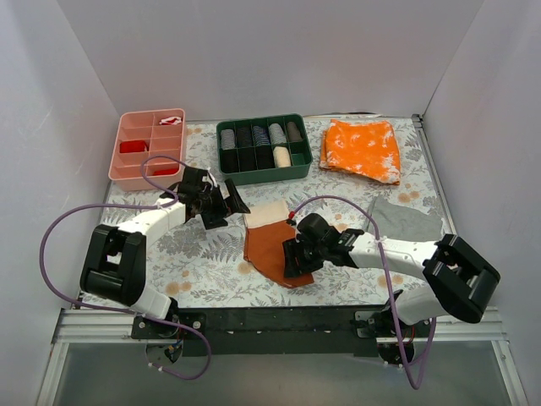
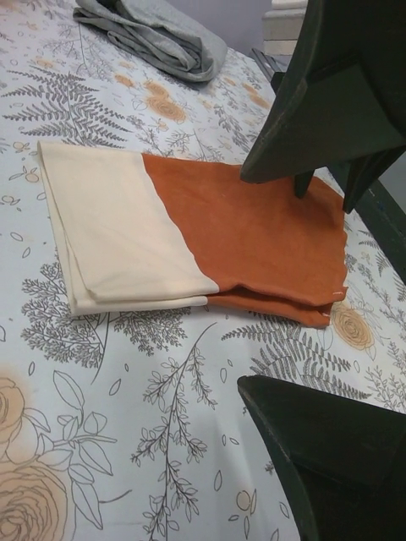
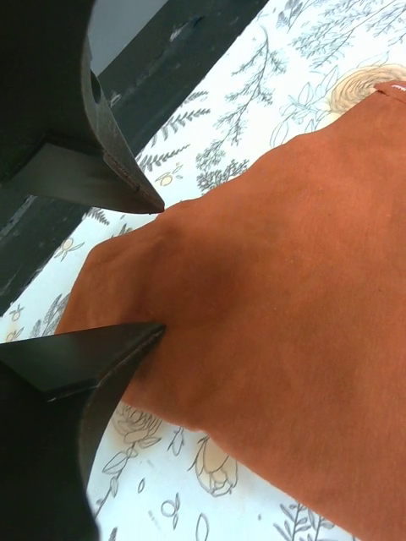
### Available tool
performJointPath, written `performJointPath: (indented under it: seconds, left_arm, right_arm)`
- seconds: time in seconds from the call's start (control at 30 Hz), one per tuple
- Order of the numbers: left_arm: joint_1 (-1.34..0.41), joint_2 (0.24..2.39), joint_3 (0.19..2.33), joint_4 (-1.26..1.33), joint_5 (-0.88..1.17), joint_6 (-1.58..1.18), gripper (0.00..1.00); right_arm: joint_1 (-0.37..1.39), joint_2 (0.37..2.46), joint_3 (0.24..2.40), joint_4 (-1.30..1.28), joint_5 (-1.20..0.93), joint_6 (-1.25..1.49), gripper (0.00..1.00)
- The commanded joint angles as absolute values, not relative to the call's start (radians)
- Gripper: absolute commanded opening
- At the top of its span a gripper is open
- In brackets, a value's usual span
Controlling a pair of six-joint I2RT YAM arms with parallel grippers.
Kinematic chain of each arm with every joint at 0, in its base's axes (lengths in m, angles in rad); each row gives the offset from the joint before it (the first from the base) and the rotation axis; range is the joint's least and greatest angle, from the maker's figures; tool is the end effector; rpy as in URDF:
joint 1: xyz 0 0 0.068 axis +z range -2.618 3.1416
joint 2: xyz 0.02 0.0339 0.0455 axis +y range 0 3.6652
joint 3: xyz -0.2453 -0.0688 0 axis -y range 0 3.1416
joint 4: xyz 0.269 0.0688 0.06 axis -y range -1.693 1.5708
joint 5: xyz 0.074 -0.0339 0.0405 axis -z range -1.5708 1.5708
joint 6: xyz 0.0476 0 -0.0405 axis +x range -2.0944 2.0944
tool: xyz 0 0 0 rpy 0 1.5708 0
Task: Roll the underwear
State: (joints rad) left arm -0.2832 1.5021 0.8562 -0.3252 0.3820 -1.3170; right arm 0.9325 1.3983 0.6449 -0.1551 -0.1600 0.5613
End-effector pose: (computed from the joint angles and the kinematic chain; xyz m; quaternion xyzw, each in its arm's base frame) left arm 0.3030 -0.1067 0.1467 -0.4148 0.8432 -0.3344 0.0719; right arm 0.1664 0.2371 0.1195 -0.1995 0.9217 0.2756 0.1865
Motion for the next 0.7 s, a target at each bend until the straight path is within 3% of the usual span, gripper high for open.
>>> performJointPath:
  seconds: [0.0,0.33,0.6,0.67]
  left_arm:
    - [-0.278,1.505,0.825,-0.262,0.446,-1.319,0.98]
    - [-0.278,1.568,0.801,-0.150,0.476,-1.359,0.98]
    - [-0.278,1.568,0.813,-0.146,0.480,-1.370,0.98]
    - [-0.278,1.563,0.811,-0.143,0.486,-1.371,0.98]
  right_arm:
    - [0.939,1.374,0.611,-0.239,-0.089,0.491,0.63]
    - [0.939,1.275,0.678,-0.173,-0.120,0.486,0.63]
    - [0.937,1.151,0.678,-0.212,-0.017,0.526,0.74]
    - [0.940,1.135,0.675,-0.228,0.026,0.535,0.80]
